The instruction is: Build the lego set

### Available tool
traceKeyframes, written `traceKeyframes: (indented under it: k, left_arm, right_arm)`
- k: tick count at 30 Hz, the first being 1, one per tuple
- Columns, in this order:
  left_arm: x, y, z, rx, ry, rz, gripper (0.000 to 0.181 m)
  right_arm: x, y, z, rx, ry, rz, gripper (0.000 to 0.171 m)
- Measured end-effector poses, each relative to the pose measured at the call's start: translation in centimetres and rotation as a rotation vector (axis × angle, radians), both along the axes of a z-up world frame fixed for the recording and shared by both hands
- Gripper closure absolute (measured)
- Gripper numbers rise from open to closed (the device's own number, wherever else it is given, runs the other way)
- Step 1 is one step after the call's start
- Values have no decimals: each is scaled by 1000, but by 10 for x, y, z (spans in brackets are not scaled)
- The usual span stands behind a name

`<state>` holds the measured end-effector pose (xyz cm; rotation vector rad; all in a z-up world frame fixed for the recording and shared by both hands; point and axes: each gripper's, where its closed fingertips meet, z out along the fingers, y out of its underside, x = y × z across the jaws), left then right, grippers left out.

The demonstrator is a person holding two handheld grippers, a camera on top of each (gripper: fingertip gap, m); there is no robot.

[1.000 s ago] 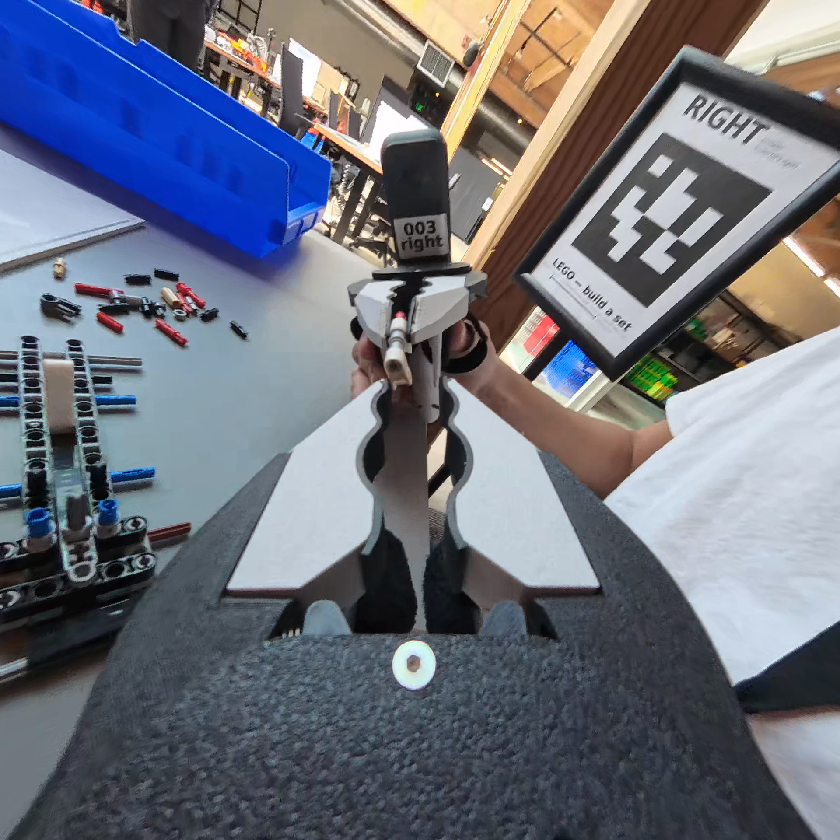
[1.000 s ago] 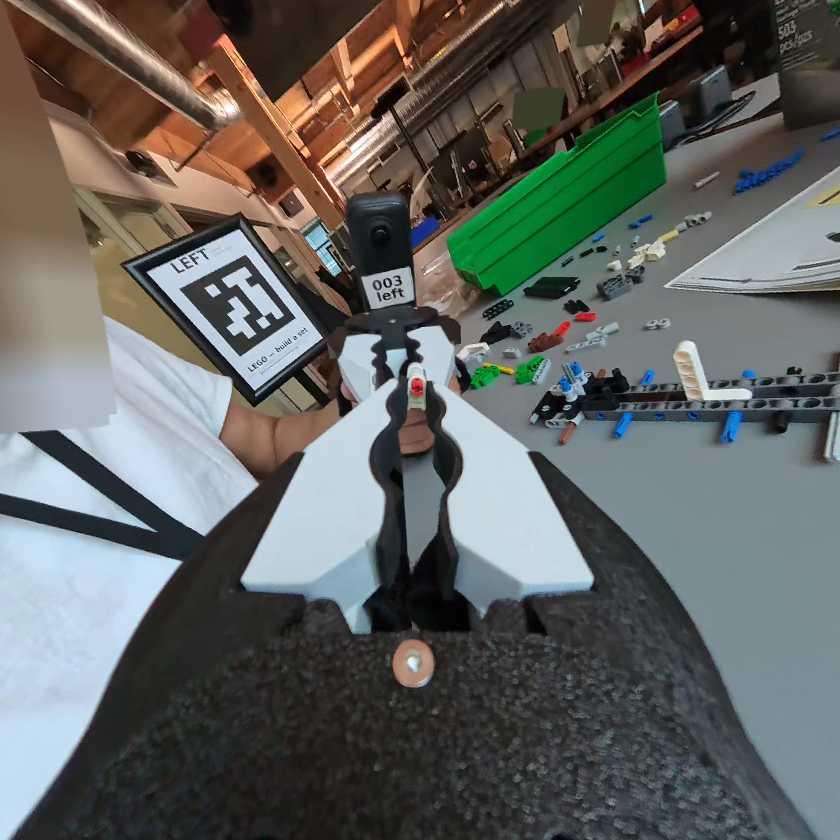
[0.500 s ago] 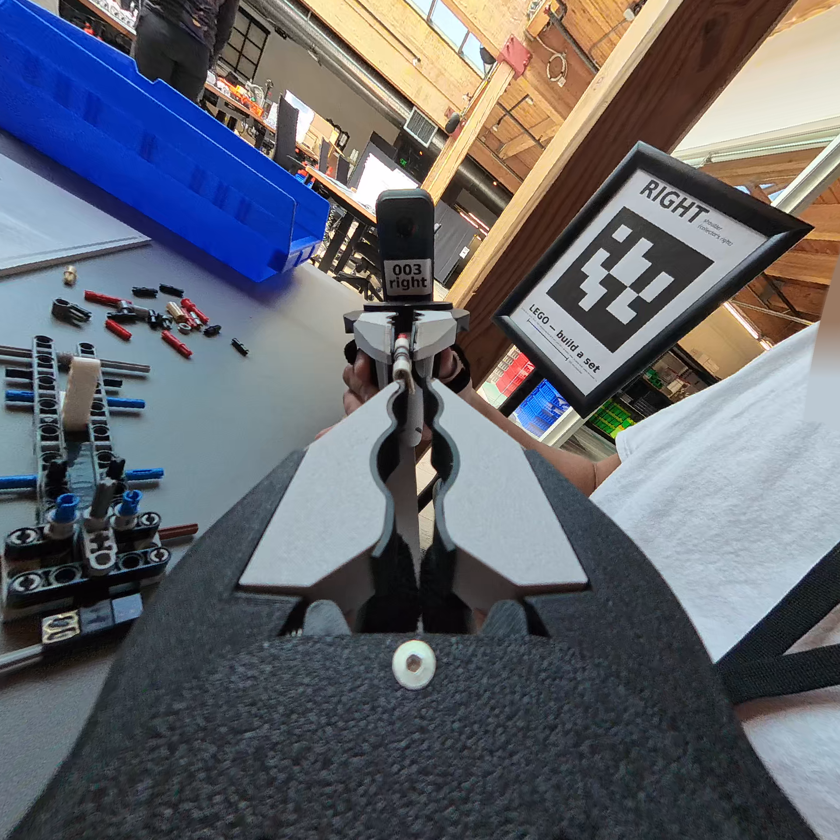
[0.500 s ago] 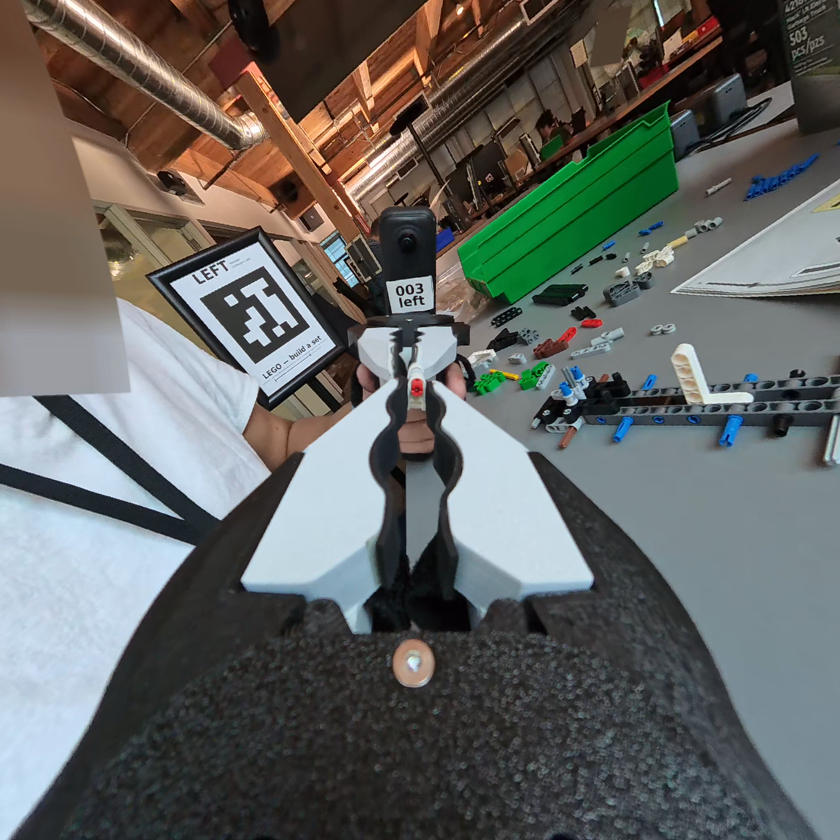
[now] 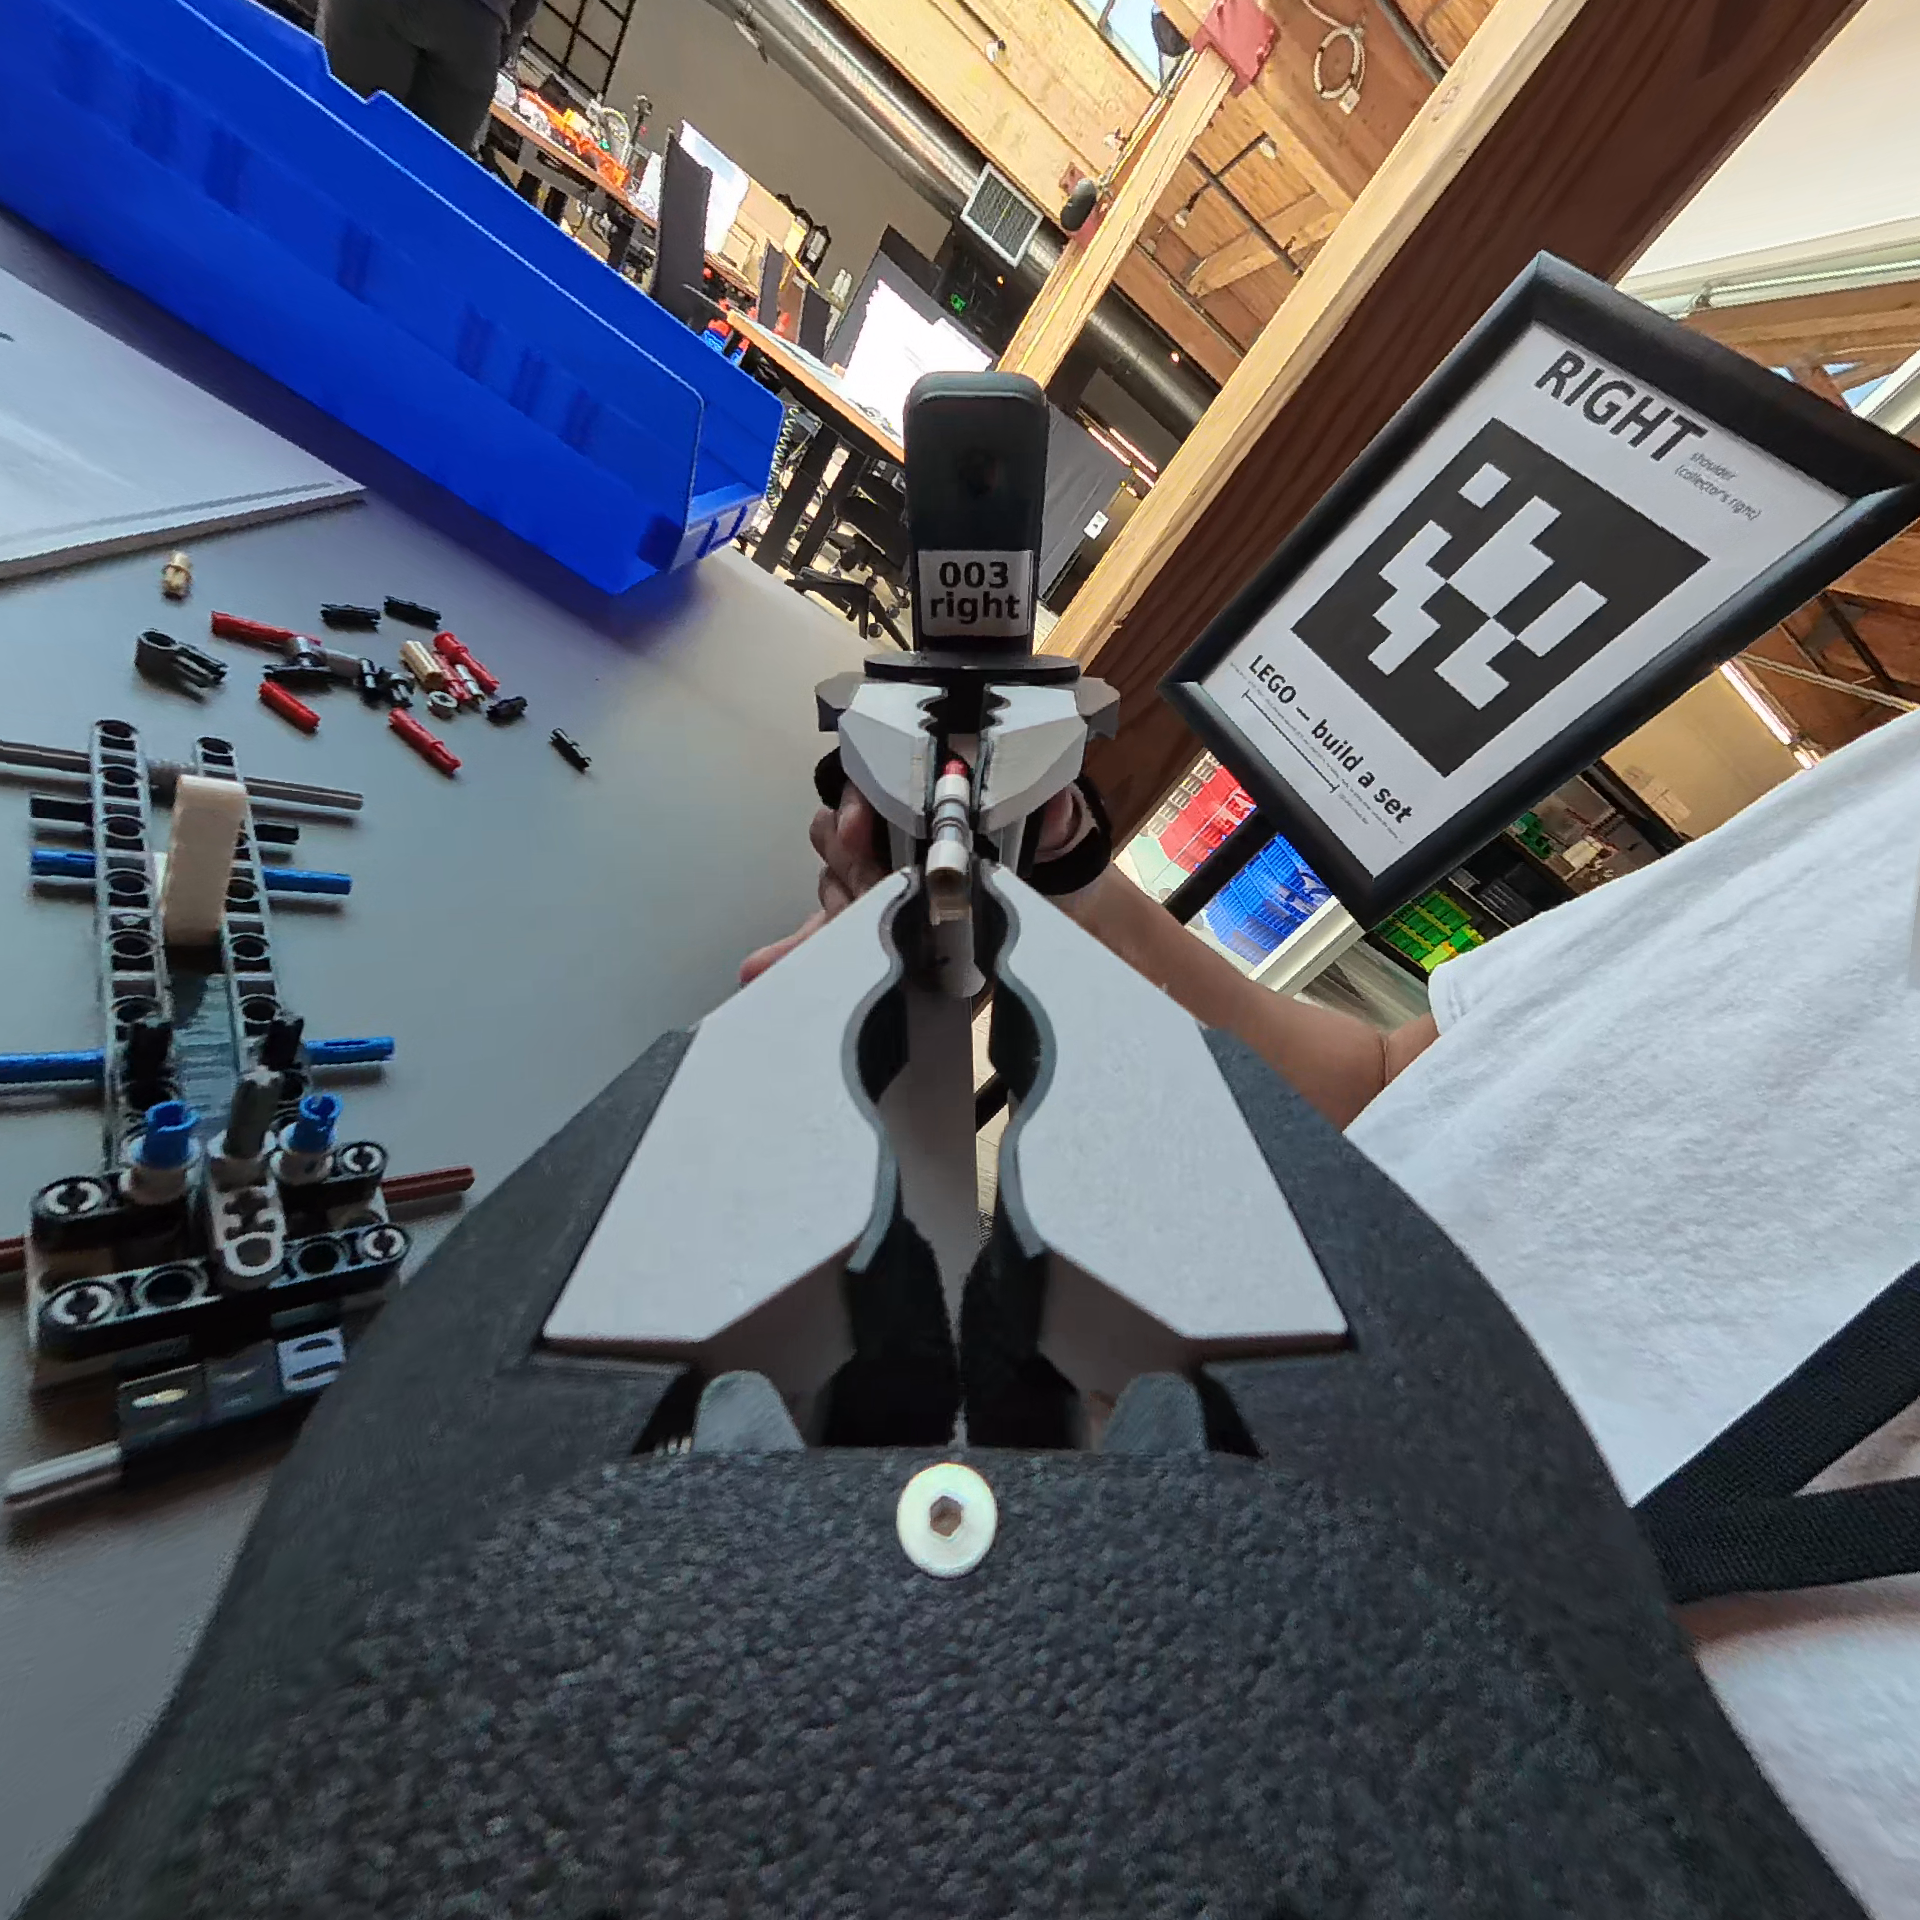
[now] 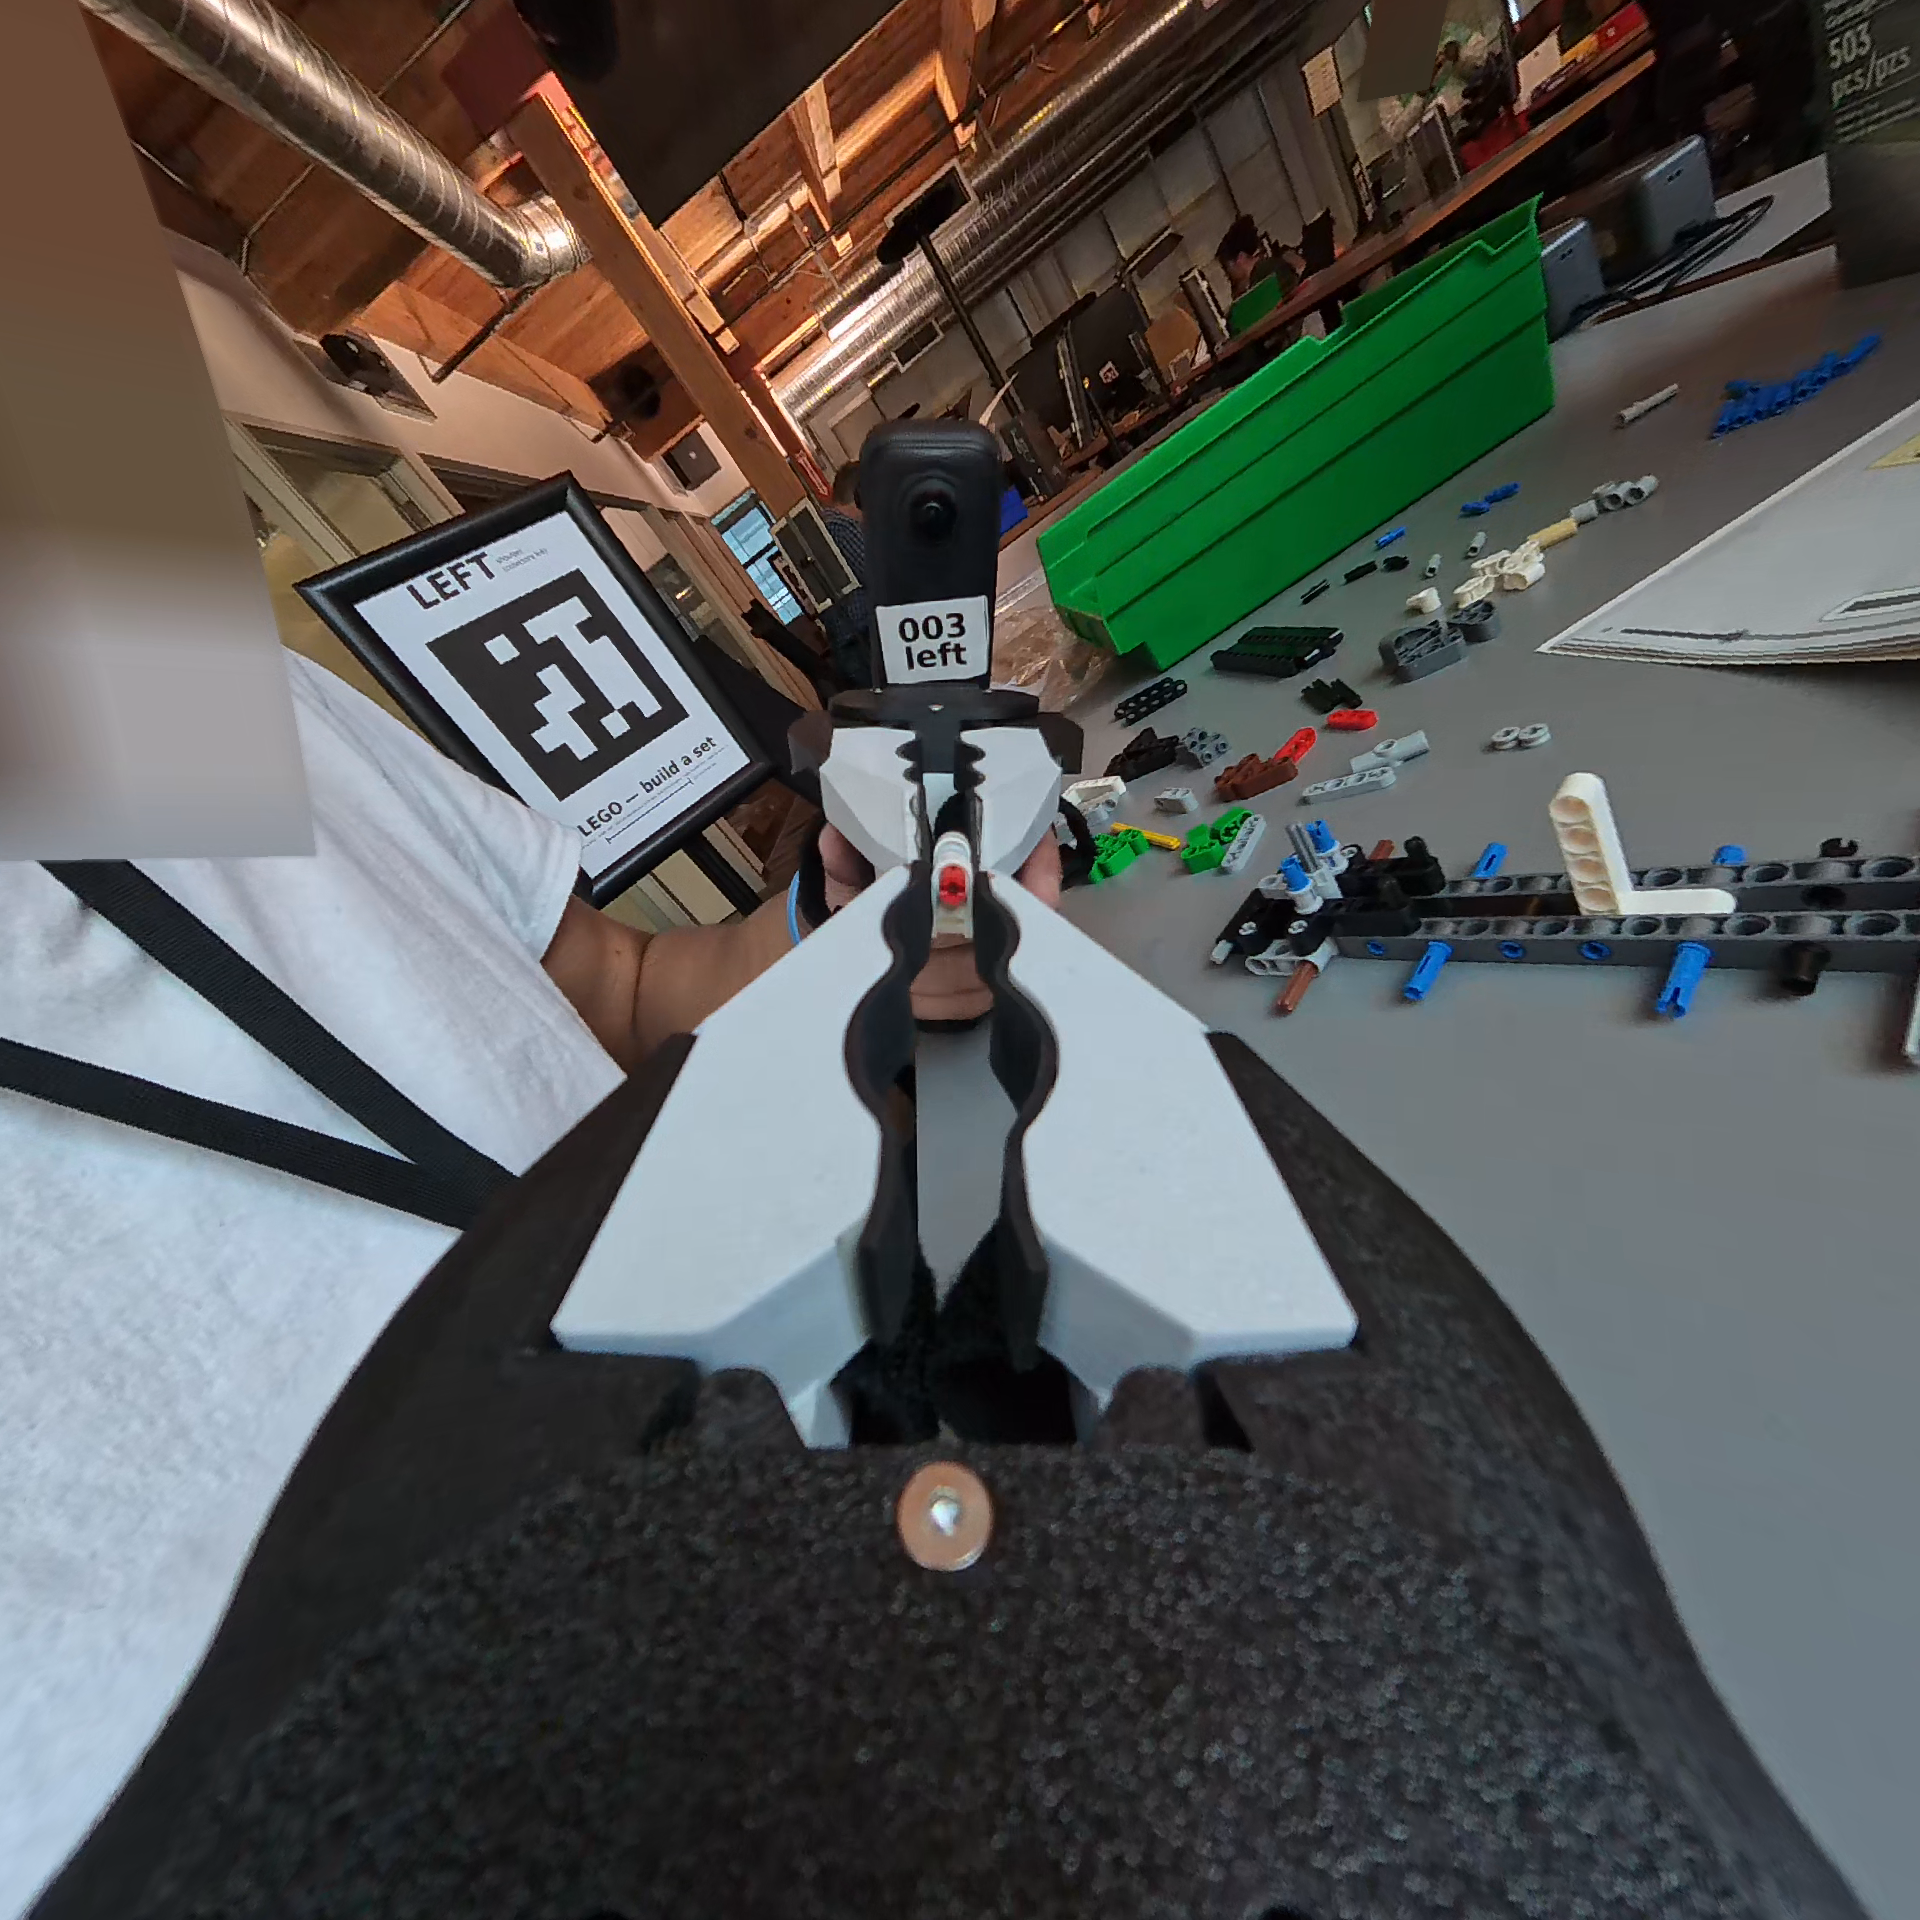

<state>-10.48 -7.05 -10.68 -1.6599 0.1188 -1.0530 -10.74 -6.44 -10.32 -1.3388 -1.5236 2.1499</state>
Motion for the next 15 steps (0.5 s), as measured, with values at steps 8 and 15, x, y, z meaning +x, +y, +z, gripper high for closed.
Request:
traceKeyframes:
  k: [8,15]
  left_arm:
    - [0,-2,-2,-7,5,-20,176]
    - [-1,-2,-8,-41,47,-37,176]
  right_arm:
    - [0,-2,-4,-1,-31,21,168]
    - [-2,-3,-10,5,-76,32,168]
